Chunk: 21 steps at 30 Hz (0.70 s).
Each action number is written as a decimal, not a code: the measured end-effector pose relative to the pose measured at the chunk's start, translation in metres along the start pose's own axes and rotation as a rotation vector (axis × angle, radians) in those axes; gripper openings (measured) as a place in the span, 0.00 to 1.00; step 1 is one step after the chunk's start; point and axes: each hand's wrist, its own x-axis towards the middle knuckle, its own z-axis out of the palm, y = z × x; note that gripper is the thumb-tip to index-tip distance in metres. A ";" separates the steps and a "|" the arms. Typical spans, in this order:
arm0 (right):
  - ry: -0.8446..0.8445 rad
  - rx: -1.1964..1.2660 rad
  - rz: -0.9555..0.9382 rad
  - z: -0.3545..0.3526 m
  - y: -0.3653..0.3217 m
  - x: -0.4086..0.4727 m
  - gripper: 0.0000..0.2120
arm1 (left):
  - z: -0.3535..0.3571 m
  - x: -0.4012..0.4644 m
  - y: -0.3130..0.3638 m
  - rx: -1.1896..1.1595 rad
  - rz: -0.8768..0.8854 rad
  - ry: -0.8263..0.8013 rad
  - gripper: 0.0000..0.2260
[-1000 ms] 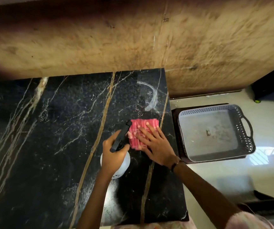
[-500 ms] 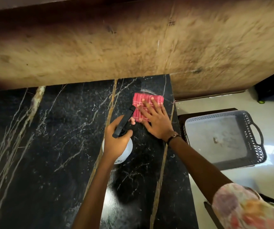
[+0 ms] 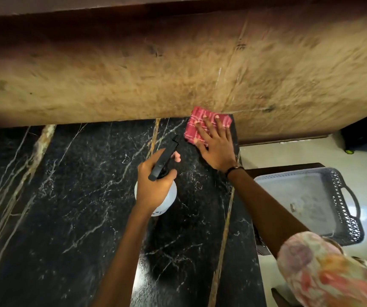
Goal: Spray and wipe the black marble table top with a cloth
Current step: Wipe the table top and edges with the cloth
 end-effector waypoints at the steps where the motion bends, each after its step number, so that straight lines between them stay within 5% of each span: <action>1: -0.007 -0.011 -0.044 0.002 -0.007 -0.002 0.26 | 0.000 0.002 -0.001 0.002 0.002 0.004 0.13; 6: -0.033 -0.125 -0.317 0.001 0.028 -0.054 0.26 | -0.001 0.008 -0.008 0.020 -0.007 0.012 0.14; 10: -0.012 -0.100 -0.143 -0.009 0.059 -0.043 0.26 | -0.002 0.009 -0.010 -0.002 -0.002 0.003 0.13; 15: -0.012 -0.007 0.066 -0.007 0.015 0.015 0.26 | -0.001 0.005 -0.011 -0.005 0.008 0.010 0.13; 21: -0.060 -0.096 -0.261 0.006 -0.008 -0.028 0.25 | 0.000 0.005 -0.011 -0.023 -0.031 0.034 0.15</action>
